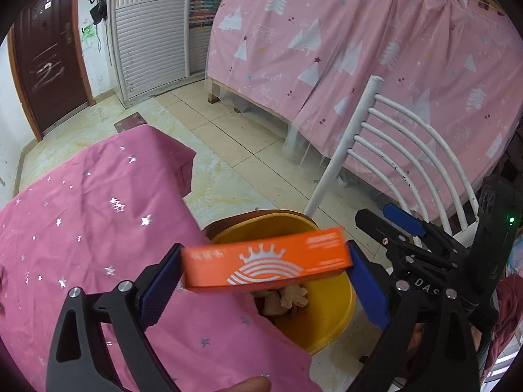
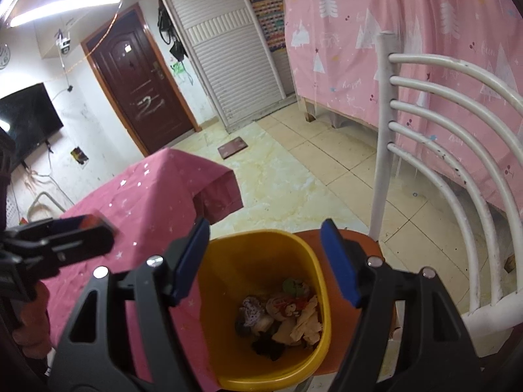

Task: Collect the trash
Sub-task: 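Open both tools to drop the orange box and clear wrapper into the bin, then move both open tools back over the thread spool and black cable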

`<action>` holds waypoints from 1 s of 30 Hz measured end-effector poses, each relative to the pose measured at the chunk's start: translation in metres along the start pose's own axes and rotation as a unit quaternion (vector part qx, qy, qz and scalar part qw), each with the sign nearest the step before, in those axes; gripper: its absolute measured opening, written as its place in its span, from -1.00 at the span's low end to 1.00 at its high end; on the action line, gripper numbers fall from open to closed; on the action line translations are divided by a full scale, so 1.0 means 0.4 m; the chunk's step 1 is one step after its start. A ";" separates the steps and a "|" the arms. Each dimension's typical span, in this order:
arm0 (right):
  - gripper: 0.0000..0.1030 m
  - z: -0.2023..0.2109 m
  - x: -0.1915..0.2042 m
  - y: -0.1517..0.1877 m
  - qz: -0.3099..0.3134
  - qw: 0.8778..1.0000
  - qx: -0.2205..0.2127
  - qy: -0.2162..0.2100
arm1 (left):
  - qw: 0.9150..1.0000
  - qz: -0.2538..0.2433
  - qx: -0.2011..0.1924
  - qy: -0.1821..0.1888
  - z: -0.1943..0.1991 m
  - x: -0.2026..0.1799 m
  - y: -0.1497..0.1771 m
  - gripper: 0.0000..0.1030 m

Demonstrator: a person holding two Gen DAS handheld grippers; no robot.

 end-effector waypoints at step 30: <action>0.44 -0.068 0.366 -0.013 0.112 0.992 0.027 -0.049 | 0.991 0.090 -0.071 -0.065 0.240 0.368 0.014 0.81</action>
Point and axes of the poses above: each gripper's, at about its wrist camera, not at the fingertips, and z roughly against the way its jaws point, x to its left, y to its underside, the point moved 7 cm from there along -z, roughly the way its jaws point, and after that the axes turned 1 degree about -z, right-handed, at the moved point
